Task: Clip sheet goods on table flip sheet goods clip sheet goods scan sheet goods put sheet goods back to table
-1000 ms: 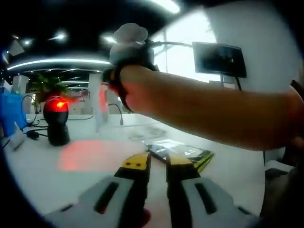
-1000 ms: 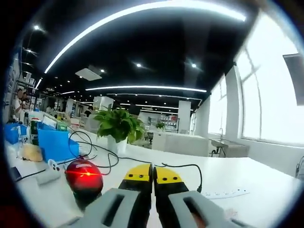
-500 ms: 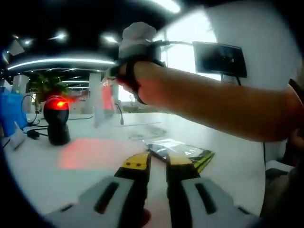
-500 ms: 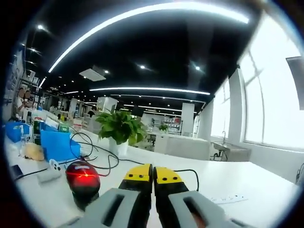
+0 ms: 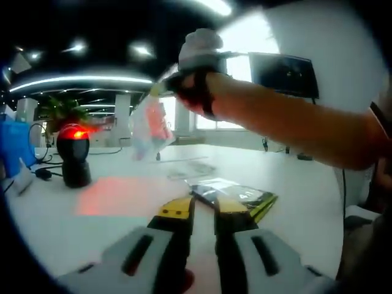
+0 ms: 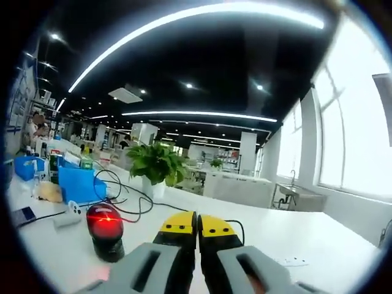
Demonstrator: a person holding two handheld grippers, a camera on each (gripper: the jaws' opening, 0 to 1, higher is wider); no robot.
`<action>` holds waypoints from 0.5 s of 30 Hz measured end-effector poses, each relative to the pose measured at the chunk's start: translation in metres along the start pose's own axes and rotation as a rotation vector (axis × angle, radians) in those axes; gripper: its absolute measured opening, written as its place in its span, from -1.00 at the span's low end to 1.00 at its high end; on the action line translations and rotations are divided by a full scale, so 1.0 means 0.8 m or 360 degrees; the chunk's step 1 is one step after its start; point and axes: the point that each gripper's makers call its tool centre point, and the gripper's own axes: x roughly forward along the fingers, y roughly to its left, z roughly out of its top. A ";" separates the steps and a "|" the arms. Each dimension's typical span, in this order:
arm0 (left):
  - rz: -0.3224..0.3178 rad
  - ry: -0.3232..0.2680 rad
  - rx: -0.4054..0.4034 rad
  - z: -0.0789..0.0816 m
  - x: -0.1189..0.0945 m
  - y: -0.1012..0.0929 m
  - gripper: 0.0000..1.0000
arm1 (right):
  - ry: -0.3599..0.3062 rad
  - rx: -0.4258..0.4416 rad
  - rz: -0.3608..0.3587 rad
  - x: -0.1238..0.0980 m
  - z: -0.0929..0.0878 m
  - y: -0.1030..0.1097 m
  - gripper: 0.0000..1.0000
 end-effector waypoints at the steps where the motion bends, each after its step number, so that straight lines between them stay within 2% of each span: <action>1: 0.0001 0.0001 0.0001 0.000 0.000 0.000 -0.88 | 0.0009 0.0013 0.0013 -0.002 0.000 -0.003 -1.00; 8: 0.0008 0.0007 0.0005 -0.001 0.000 -0.001 -0.88 | 0.0050 -0.0022 0.0075 -0.011 -0.006 -0.027 -1.00; 15: 0.0017 0.0014 -0.0001 -0.005 0.004 0.011 -0.88 | 0.0096 -0.0095 0.0113 -0.021 -0.018 -0.051 -1.00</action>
